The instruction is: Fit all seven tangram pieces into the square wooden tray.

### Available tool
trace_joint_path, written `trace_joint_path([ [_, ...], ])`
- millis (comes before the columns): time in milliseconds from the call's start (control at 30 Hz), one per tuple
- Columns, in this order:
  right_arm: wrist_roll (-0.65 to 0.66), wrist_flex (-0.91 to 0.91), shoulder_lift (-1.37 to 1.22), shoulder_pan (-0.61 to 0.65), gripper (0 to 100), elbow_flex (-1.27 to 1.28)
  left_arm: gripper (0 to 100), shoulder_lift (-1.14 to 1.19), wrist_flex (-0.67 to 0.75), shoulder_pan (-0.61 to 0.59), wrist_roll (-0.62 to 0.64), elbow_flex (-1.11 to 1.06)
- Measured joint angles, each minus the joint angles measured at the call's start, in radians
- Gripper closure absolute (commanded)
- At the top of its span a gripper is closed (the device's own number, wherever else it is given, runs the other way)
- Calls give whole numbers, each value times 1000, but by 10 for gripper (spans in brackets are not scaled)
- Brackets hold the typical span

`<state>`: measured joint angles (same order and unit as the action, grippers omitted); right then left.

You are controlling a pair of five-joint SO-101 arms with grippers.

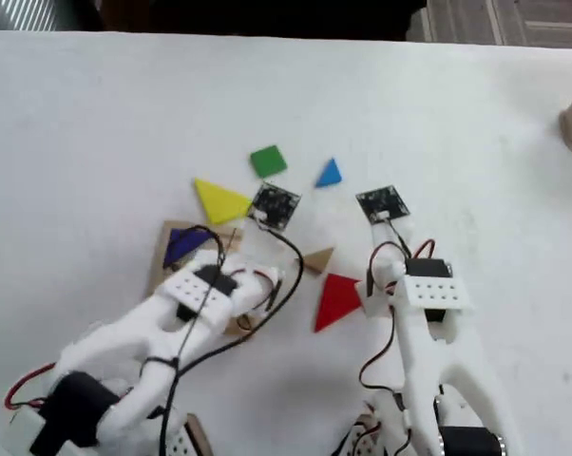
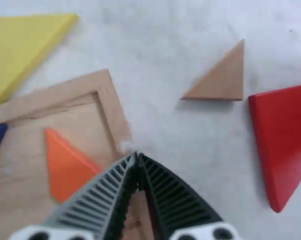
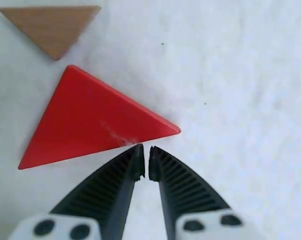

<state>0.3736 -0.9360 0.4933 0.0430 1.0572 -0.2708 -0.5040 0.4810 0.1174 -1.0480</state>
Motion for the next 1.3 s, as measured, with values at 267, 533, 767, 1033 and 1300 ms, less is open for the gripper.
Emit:
trace_joint_path([
  [267,5,18,0,2,981,0,976,66,-143,-95,2,78],
  [533,5,21,0,3,981,0,976,64,-218,-146,0,80],
  [767,5,21,0,2,981,0,976,64,-224,-212,0,80],
  [1033,29,61,0,0,981,18,976,63,-239,-347,0,83],
  [1300,43,61,0,2,981,20,976,63,-239,-384,0,83],
])
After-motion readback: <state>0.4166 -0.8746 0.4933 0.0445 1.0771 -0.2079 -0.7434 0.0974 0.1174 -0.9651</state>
